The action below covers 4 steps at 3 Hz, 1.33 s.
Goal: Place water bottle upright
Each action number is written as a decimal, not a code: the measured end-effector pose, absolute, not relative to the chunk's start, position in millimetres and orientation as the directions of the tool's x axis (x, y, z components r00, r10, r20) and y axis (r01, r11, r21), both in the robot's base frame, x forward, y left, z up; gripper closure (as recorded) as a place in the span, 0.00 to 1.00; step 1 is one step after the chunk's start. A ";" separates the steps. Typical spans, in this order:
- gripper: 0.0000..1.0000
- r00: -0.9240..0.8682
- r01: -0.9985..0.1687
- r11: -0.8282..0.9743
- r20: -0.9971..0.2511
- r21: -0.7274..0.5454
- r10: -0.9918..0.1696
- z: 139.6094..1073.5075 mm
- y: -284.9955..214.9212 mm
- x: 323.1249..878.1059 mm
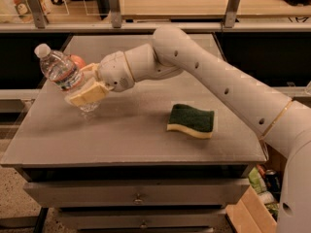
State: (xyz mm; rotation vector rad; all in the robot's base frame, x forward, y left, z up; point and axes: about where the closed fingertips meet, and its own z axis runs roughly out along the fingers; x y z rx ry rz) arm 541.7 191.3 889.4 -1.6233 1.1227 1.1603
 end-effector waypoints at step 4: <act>0.36 0.000 -0.952 -0.305 -1.000 0.003 -0.011 864.4 206.7 511.2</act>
Offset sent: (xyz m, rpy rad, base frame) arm -0.0338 0.0134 -0.0380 0.2584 0.2387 0.0648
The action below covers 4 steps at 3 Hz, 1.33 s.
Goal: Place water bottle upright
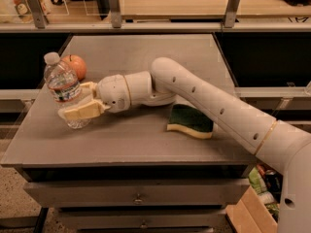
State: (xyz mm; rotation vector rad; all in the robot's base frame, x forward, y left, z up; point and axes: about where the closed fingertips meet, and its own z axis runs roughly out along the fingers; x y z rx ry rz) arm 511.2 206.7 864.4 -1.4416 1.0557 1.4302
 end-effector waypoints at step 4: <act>0.00 0.087 -0.947 -0.318 -0.990 -0.047 -0.112 880.2 205.1 507.8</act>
Offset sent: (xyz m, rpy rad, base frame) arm -0.0052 0.0015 0.0095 -0.0753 -0.0686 0.0163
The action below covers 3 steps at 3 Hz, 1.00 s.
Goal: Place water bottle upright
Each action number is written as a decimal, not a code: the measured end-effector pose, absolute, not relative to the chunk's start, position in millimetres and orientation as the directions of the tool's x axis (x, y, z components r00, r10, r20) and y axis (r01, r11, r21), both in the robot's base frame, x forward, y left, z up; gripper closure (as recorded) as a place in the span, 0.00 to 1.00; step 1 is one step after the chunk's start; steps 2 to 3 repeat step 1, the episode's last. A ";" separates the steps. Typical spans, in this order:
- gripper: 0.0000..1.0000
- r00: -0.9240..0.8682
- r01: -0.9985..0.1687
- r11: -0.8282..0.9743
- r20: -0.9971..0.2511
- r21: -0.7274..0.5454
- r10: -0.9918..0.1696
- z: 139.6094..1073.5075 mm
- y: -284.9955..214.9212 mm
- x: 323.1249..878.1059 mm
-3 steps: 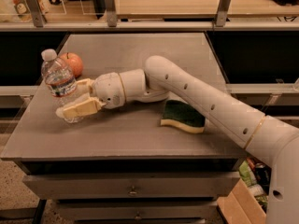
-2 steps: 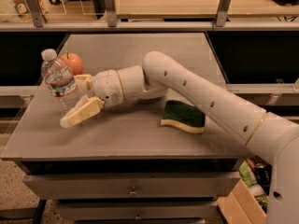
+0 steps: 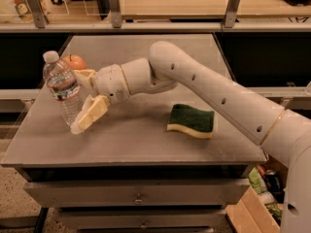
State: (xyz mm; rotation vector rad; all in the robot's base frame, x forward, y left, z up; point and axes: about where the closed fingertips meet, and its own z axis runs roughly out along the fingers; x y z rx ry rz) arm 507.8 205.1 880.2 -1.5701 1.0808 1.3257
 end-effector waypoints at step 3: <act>0.00 0.088 -0.947 -0.318 -0.990 -0.048 -0.113 880.4 205.0 507.8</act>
Offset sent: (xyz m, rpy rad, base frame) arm 0.0000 0.0000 0.0000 0.0000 0.0000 0.0000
